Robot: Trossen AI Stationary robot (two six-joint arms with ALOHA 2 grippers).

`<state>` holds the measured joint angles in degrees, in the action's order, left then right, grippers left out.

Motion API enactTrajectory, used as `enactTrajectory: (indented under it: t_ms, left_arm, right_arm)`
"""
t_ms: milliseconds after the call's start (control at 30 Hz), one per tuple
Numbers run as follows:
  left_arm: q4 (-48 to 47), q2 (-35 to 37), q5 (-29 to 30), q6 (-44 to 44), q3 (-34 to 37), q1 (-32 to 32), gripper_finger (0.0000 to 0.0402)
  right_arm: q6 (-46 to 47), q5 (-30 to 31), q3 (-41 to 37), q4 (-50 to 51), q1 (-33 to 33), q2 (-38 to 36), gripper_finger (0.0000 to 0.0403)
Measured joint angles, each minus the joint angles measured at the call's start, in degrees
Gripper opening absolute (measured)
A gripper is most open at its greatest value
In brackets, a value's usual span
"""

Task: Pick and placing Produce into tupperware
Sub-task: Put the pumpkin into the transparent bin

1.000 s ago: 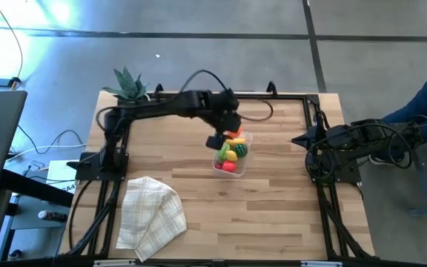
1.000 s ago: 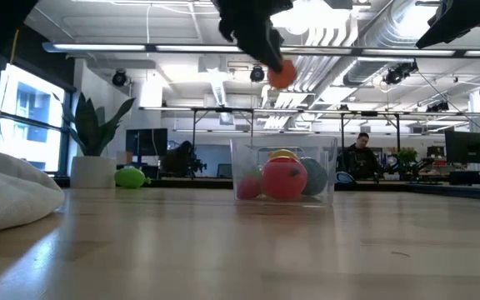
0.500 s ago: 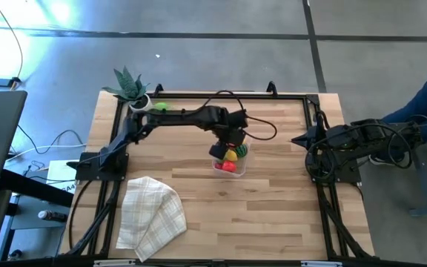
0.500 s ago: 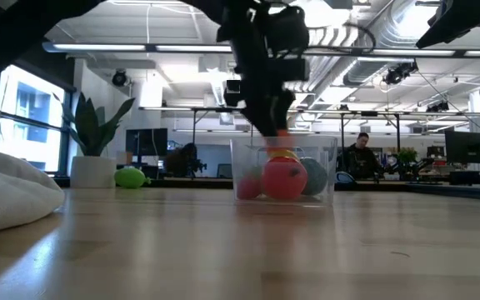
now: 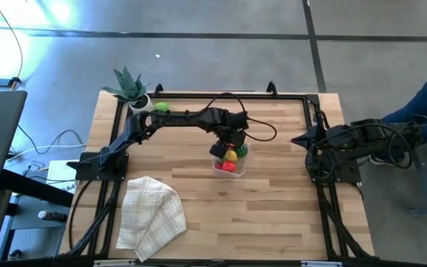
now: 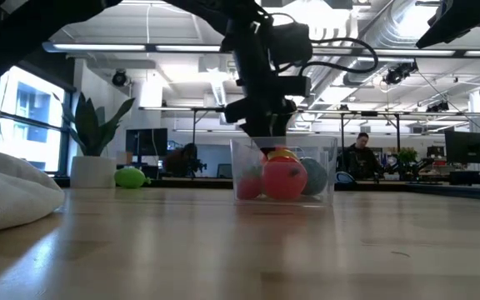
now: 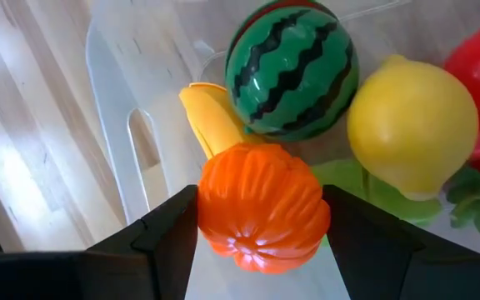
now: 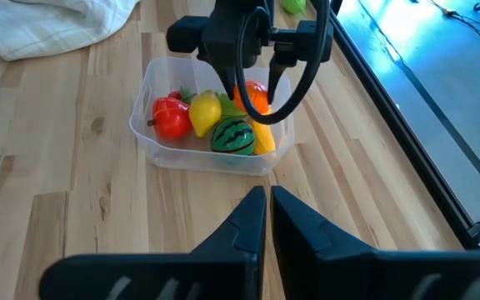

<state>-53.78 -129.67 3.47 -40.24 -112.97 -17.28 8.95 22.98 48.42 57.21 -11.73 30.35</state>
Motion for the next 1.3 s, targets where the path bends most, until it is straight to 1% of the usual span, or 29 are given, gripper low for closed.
enactTrajectory:
  t_ms: [200,300,667,900,1000,1067,1300]
  left_arm:
    - [0.6,-0.4,-0.2,-1.9,0.0,0.0,0.0223]
    - [-0.4,-0.9,-1.1,-2.0,0.0,0.0,0.0223]
    - [0.0,-1.7,-1.0,-2.2,0.0,0.0,0.0224]
    - [-0.3,-1.7,-0.7,-2.1,0.0,0.0,0.0253]
    - [-0.3,-1.7,1.1,-2.0,0.0,0.0,0.0263]
    - [-0.4,-1.7,2.3,-2.0,0.0,0.0,0.0267]
    - [-0.4,-1.7,2.4,-1.9,0.0,0.0,0.0272]
  right_arm:
    - [0.0,0.0,0.0,0.0,0.0,0.0,0.0011]
    - [0.0,0.0,0.0,0.0,0.0,0.0,0.0011]
    - [0.0,0.0,0.0,0.0,0.0,0.0,0.0011]
    - [0.0,0.0,0.0,0.0,0.0,0.0,0.0011]
    - [0.0,0.0,0.0,0.0,0.0,0.0,0.0011]
    - [0.0,0.0,0.0,0.0,0.0,0.0,0.0011]
    - [0.0,0.0,0.0,0.0,0.0,0.0,0.0011]
